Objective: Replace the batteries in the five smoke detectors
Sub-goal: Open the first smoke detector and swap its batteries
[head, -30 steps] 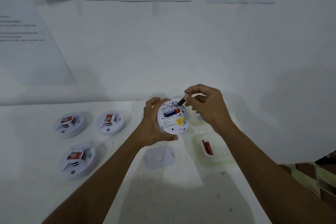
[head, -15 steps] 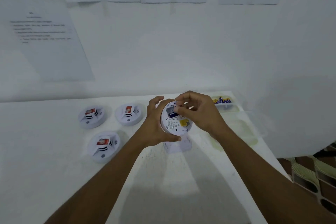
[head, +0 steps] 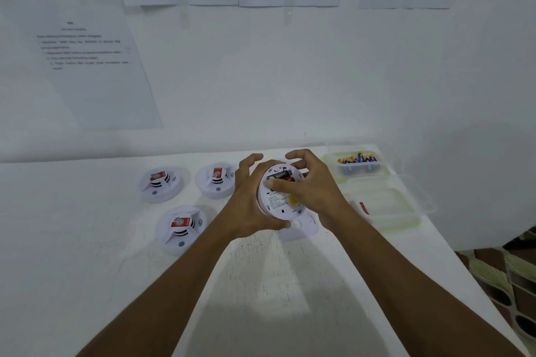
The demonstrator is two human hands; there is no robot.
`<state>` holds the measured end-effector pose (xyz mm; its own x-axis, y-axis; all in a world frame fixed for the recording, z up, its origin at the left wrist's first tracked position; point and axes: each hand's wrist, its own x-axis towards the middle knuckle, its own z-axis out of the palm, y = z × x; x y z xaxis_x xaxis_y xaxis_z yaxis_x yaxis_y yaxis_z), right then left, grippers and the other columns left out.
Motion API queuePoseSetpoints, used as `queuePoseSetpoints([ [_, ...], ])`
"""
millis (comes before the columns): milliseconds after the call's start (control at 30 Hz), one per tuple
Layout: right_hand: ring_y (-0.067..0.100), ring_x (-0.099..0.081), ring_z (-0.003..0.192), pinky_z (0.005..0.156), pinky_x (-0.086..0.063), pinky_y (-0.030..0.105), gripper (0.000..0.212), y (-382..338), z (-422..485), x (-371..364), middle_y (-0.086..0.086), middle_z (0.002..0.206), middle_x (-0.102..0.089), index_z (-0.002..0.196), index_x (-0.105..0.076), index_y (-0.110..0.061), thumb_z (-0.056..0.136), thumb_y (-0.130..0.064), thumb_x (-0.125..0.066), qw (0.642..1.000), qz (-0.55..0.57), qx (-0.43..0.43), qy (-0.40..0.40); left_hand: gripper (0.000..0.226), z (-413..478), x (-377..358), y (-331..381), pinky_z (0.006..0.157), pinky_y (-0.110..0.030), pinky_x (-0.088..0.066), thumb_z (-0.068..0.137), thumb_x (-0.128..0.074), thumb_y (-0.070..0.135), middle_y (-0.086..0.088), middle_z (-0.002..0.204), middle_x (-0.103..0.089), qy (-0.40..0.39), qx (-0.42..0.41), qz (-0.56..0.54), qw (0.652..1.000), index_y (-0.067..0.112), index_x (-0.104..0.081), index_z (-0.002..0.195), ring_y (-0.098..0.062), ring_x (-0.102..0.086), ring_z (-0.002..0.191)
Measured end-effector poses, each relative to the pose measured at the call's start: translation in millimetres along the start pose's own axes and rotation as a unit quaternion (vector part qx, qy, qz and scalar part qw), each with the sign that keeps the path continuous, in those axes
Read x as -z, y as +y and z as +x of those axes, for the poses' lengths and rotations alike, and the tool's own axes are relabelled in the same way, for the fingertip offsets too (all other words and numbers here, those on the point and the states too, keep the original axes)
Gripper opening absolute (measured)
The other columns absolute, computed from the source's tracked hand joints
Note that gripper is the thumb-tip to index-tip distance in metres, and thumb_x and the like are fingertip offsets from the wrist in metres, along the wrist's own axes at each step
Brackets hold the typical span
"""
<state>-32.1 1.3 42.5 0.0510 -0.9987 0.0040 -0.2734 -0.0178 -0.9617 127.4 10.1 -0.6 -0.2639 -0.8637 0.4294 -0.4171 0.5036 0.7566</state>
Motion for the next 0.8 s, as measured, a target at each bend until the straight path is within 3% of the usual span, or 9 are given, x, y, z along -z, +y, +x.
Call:
queuePoseSetpoints([
  [33, 0.015, -0.063, 0.104, 0.085, -0.059, 0.036, 0.066, 0.8, 0.3, -1.5, -0.009, 0.11, -0.063, 0.114, -0.055, -0.033, 0.06, -0.037, -0.093, 1.0, -0.003, 0.004, 0.004, 0.098, 0.0, 0.5, -1.2, 0.113, -0.026, -0.029, 0.045, -0.082, 0.056, 0.028, 0.141, -0.02, -0.004, 0.0, 0.004, 1.0, 0.07, -0.026, 0.124, -0.015, -0.02, 0.142],
  [100, 0.014, -0.063, 0.102, 0.082, -0.059, 0.032, 0.066, 2.0, 0.9, -3.3, -0.008, 0.109, -0.063, 0.114, -0.054, -0.033, 0.061, -0.035, -0.092, 1.0, 0.0, 0.008, 0.01, 0.1, -1.0, 1.4, -2.7, 0.11, -0.017, -0.024, 0.045, -0.081, 0.057, 0.037, 0.138, -0.015, -0.015, 0.005, 0.013, 1.0, 0.071, -0.023, 0.124, -0.011, -0.017, 0.142],
  [200, 0.013, -0.065, 0.096, 0.072, -0.054, 0.023, 0.063, 3.4, 2.1, -3.9, -0.005, 0.107, -0.065, 0.116, -0.051, -0.032, 0.066, -0.031, -0.09, 1.0, 0.009, 0.007, 0.012, 0.101, -4.0, 0.6, -6.6, 0.114, -0.025, -0.022, 0.045, -0.08, 0.059, 0.046, 0.135, -0.011, -0.022, 0.01, 0.016, 1.0, 0.073, -0.019, 0.124, -0.013, -0.018, 0.142],
  [300, 0.013, -0.066, 0.092, 0.072, -0.054, 0.023, 0.059, 7.7, 4.0, -1.0, -0.004, 0.104, -0.067, 0.121, -0.05, -0.031, 0.074, -0.027, -0.085, 1.0, 0.013, 0.01, -0.005, 0.101, -7.7, -0.9, -12.8, 0.117, -0.038, -0.023, 0.046, -0.081, 0.064, 0.026, 0.143, -0.018, -0.019, 0.017, -0.019, 1.0, 0.073, -0.018, 0.124, -0.022, -0.022, 0.142],
  [400, 0.011, -0.068, 0.096, 0.086, -0.054, 0.028, 0.038, 20.2, 4.4, 8.8, -0.003, 0.097, -0.075, 0.12, -0.054, -0.027, 0.087, -0.022, -0.073, 0.999, 0.047, 0.009, -0.021, 0.101, -12.4, 3.9, -21.8, 0.118, -0.029, -0.017, 0.048, -0.08, 0.058, 0.02, 0.144, -0.018, -0.036, 0.032, -0.004, 0.999, 0.072, -0.017, 0.126, -0.02, -0.015, 0.144],
  [467, 0.006, -0.067, 0.093, 0.085, -0.051, 0.026, 0.025, 37.0, 3.4, 17.4, -0.007, 0.094, -0.076, 0.113, -0.059, -0.025, 0.091, -0.019, -0.068, 0.999, -0.022, 0.043, -0.022, 0.104, -17.7, 9.1, -30.2, 0.114, -0.012, -0.012, 0.046, -0.082, 0.057, 0.015, 0.146, -0.019, -0.044, 0.044, 0.006, 0.998, 0.069, -0.019, 0.128, -0.015, -0.011, 0.144],
  [533, 0.004, -0.065, 0.092, 0.08, -0.048, 0.024, 0.026, 55.5, 1.4, 23.5, -0.009, 0.099, -0.073, 0.111, -0.062, -0.025, 0.087, -0.018, -0.071, 0.984, -0.148, 0.086, -0.044, 0.106, -23.9, 14.3, -38.3, 0.108, -0.002, -0.013, 0.045, -0.085, 0.054, 0.005, 0.149, -0.019, -0.043, 0.061, 0.005, 0.997, 0.066, -0.021, 0.129, -0.014, -0.01, 0.144],
  [700, 0.01, -0.059, 0.109, 0.088, -0.045, 0.023, 0.063, 79.4, -5.5, 27.4, -0.009, 0.125, -0.064, 0.132, -0.057, -0.023, 0.075, -0.027, -0.084, 0.914, -0.34, 0.108, -0.192, 0.106, -33.5, 23.3, -45.4, 0.107, -0.002, -0.014, 0.045, -0.085, 0.057, 0.003, 0.148, -0.024, -0.058, 0.08, 0.023, 0.995, 0.066, -0.02, 0.128, -0.013, -0.016, 0.143],
  [800, 0.014, -0.061, 0.105, 0.084, -0.042, 0.023, 0.069, 79.1, -9.0, 31.0, -0.005, 0.124, -0.067, 0.137, -0.051, -0.027, 0.076, -0.037, -0.081, 0.882, -0.408, 0.12, -0.204, 0.104, -38.3, 28.0, -42.1, 0.106, -0.007, -0.023, 0.046, -0.088, 0.049, 0.006, 0.141, -0.031, -0.054, 0.085, 0.015, 0.995, 0.061, -0.024, 0.127, -0.009, -0.026, 0.136],
])
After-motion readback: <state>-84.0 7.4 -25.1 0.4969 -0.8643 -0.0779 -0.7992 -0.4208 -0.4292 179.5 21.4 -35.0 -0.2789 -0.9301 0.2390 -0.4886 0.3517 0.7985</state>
